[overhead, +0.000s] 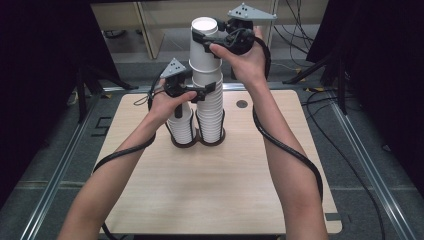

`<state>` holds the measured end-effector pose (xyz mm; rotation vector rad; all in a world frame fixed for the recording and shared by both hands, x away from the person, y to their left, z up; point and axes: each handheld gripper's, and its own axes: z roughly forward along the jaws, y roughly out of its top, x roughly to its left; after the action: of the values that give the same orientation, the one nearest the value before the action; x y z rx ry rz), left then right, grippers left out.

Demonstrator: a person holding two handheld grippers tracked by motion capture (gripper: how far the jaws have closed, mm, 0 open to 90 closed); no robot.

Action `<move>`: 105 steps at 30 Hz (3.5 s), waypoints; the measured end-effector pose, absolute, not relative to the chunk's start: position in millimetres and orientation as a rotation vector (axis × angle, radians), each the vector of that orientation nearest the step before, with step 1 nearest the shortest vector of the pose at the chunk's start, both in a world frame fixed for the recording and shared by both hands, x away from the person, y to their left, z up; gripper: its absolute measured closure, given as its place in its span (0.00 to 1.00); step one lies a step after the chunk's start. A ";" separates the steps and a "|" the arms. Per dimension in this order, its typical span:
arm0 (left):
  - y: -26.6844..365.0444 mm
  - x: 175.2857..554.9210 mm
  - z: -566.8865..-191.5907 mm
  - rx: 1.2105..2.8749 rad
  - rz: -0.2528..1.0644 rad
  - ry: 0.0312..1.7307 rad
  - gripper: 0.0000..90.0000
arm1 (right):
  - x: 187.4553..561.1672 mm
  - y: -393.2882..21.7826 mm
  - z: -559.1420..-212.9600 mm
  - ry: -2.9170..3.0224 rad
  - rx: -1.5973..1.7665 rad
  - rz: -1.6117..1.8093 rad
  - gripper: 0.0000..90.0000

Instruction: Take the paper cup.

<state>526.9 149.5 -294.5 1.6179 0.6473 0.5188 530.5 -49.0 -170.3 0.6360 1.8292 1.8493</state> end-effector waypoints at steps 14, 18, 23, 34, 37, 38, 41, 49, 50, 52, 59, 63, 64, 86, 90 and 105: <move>149.5 527.0 -294.4 1.622 0.521 0.644 0.05 | 528.7 -47.7 -158.8 1.795 0.620 1.879 0.31; 149.4 527.0 -294.2 1.623 0.521 0.643 0.05 | 529.1 -48.5 -156.8 1.780 0.613 1.884 0.31; 149.3 527.5 -293.9 1.625 0.524 0.640 0.05 | 529.2 -49.7 -150.6 1.763 0.607 1.886 0.31; 148.9 527.5 -293.9 1.621 0.523 0.639 0.05 | 524.8 -51.1 -139.1 1.734 0.597 1.915 0.31; 148.9 527.5 -294.0 1.621 0.523 0.639 0.05 | 523.1 -51.7 -135.7 1.737 0.596 1.915 0.31; 149.1 527.6 -293.9 1.622 0.524 0.639 0.05 | 522.4 -51.1 -134.9 1.731 0.601 1.926 0.31; 148.4 527.0 -294.2 1.616 0.515 0.652 0.05 | 521.6 -51.5 -131.4 1.722 0.590 1.926 0.31; 148.4 526.9 -293.7 1.619 0.517 0.652 0.05 | 519.4 -53.5 -126.2 1.709 0.589 1.932 0.31; 148.3 526.8 -293.6 1.620 0.519 0.651 0.05 | 518.8 -53.8 -125.2 1.707 0.587 1.932 0.31; 148.3 526.8 -293.6 1.620 0.519 0.651 0.05 | 517.9 -53.8 -124.7 1.699 0.588 1.939 0.31; 147.7 527.3 -294.3 1.608 0.511 0.642 0.05 | 516.0 -56.4 -122.3 1.686 0.567 1.936 0.31; 148.8 526.9 -293.5 1.609 0.512 0.640 0.05 | 511.9 -57.6 -119.5 1.670 0.560 1.952 0.31; 149.5 527.3 -293.1 1.616 0.525 0.627 0.05 | 511.9 -57.6 -119.5 1.670 0.560 1.952 0.31; 167.2 509.2 -286.8 1.619 0.580 0.622 0.03 | 495.0 -68.8 -112.6 1.654 0.515 1.955 0.31; 170.1 502.3 -285.6 1.619 0.592 0.612 0.02 | 491.0 -71.9 -112.1 1.649 0.510 1.957 0.31; 180.0 475.3 -281.2 1.616 0.624 0.586 0.02 | 475.4 -80.7 -117.3 1.649 0.494 1.984 0.31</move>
<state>475.3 180.0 -281.2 1.6156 0.5857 0.6240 475.4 -80.7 -117.3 0.4936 1.6486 1.9842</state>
